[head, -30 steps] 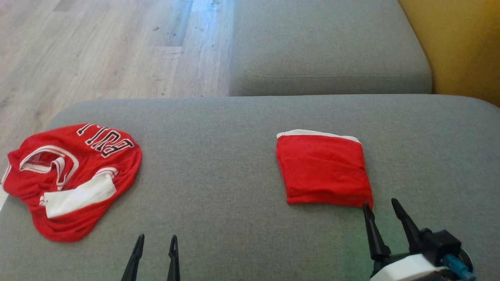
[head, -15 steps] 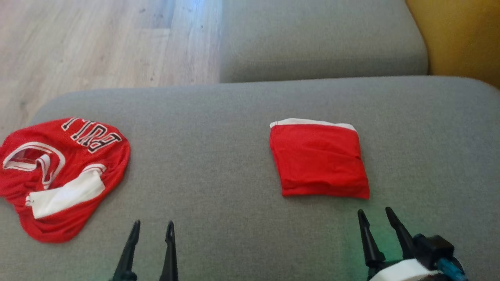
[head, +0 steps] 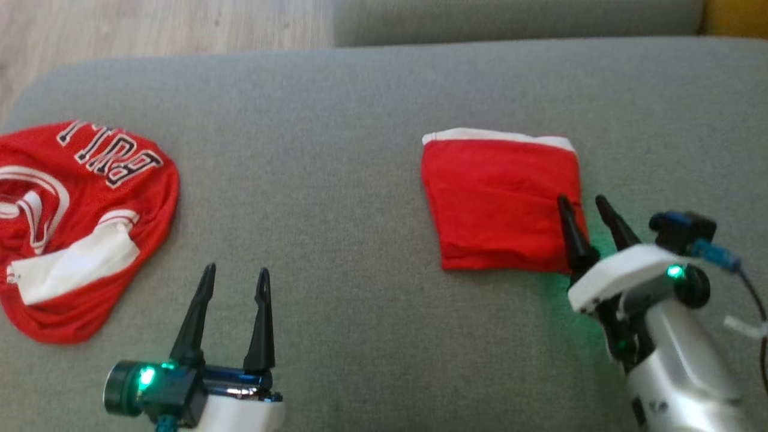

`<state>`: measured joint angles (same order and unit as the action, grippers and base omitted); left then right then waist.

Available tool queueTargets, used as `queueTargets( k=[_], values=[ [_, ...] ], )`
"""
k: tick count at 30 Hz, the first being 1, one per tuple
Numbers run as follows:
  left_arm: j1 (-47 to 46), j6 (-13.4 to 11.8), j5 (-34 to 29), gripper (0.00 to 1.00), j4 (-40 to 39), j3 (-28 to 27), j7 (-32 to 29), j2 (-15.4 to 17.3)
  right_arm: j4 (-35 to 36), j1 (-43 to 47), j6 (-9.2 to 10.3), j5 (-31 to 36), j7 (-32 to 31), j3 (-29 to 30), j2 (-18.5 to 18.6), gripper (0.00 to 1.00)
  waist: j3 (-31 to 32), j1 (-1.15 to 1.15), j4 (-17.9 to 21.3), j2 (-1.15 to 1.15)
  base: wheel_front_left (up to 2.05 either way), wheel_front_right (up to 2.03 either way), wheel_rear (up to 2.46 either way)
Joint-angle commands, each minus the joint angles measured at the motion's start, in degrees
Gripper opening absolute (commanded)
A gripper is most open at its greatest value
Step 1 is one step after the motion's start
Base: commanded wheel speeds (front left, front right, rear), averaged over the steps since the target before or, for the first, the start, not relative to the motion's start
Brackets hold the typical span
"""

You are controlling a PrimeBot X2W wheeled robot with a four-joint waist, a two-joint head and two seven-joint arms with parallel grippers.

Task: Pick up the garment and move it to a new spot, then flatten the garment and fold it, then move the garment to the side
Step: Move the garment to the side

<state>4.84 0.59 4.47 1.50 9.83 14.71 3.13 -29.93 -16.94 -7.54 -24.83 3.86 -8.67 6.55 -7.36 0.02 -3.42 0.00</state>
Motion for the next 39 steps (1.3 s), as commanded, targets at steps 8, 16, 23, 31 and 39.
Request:
queueTargets(
  k=[8, 16, 23, 31, 39],
  values=[
    [-5.1, 1.8, -0.5, 1.00, -0.5, -1.5, 0.3, -0.2, -6.8, -8.8, 0.05, -3.1, -8.6, 2.7, 1.5, 1.00, -5.2, -0.02, -1.7, 0.00, 0.00, 0.00, 0.00],
    [-6.3, 2.6, -0.4, 1.00, -0.2, -1.6, 0.3, -0.2, -7.4, -9.9, 0.05, -4.1, -9.9, 1.5, 2.1, 0.00, -7.1, -0.02, -0.8, 0.00, 0.00, 0.00, 0.00],
    [-7.7, 3.7, -0.8, 1.00, -1.2, -2.0, 0.3, -0.2, -2.6, -12.2, 0.05, 2.1, -11.3, 3.9, 11.9, 0.00, -11.0, -0.02, 3.1, 0.00, 0.00, 0.00, 0.00],
    [-12.4, 5.4, -1.1, 1.00, -2.4, -1.4, 0.3, 0.9, 3.2, -15.1, 0.05, 7.3, -15.6, 14.8, 21.0, 0.00, -18.1, -0.02, 5.3, 0.00, 0.00, 0.00, 0.00],
    [-15.8, 6.1, -1.0, 1.00, -2.2, -1.4, 0.3, 2.0, 8.8, -16.1, 0.05, 11.6, -17.8, 24.5, 21.7, 0.15, -20.9, -0.02, 5.2, 0.00, 0.00, 0.00, 0.00]
  ],
)
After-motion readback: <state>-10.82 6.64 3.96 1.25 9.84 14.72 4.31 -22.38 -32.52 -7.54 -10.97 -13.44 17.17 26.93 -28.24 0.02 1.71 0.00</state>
